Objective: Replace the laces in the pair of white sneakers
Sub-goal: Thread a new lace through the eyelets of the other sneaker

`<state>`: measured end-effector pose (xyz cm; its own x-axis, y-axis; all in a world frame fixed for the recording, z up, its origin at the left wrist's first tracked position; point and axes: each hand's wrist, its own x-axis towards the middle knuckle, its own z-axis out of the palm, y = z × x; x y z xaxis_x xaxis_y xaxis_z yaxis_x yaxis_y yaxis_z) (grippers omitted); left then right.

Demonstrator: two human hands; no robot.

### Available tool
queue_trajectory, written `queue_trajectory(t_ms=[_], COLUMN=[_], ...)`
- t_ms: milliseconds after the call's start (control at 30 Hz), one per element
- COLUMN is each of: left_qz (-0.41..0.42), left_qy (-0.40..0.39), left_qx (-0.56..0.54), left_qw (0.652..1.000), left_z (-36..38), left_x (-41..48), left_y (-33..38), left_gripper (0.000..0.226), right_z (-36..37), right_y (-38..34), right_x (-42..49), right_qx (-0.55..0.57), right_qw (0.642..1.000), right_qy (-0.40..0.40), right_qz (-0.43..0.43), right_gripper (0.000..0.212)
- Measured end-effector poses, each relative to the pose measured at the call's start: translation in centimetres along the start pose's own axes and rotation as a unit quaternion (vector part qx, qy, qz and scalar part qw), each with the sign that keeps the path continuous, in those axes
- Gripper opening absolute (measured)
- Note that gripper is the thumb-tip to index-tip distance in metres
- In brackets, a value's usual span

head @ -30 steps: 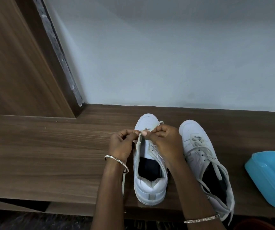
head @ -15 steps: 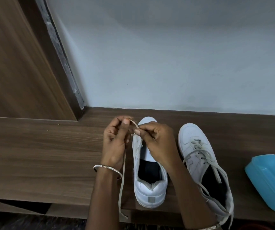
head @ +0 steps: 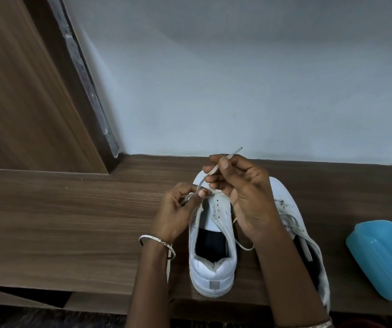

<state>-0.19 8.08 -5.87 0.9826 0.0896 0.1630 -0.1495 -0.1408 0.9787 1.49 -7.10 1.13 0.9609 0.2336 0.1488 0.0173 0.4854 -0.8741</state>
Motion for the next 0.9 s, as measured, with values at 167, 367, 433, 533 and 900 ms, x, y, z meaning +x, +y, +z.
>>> queue_trajectory(t_ms=[167,367,433,533,900], left_qz=[0.025,0.057,0.069,0.086,-0.001], left_qy=[0.099,0.185,0.194,0.204,0.097], left_qx=[-0.066,-0.168,-0.187,-0.202,-0.142], left_qw=[0.993,0.967,0.961,0.954,0.985], left_z=[0.3,-1.1,-1.6,-2.1,-1.5], left_x=[0.0,-0.3,-0.6,-1.1,-1.6], left_y=[2.0,6.2,7.7,9.2,9.3], left_gripper=[0.018,0.017,0.018,0.02,0.025], right_z=[-2.9,-3.9,-4.1,-4.0,-1.7], right_y=[1.0,1.6,1.6,1.7,1.1], right_x=[0.5,0.4,0.3,-0.1,-0.3], right_qx=[-0.193,-0.233,-0.272,-0.386,-0.439], right_qw=[0.975,0.959,0.947,0.904,0.898], right_qy=[0.087,0.106,0.103,0.068,-0.023], right_qz=[0.062,0.124,0.134,0.169,0.018], right_gripper=[0.021,0.016,0.009,0.024,0.037])
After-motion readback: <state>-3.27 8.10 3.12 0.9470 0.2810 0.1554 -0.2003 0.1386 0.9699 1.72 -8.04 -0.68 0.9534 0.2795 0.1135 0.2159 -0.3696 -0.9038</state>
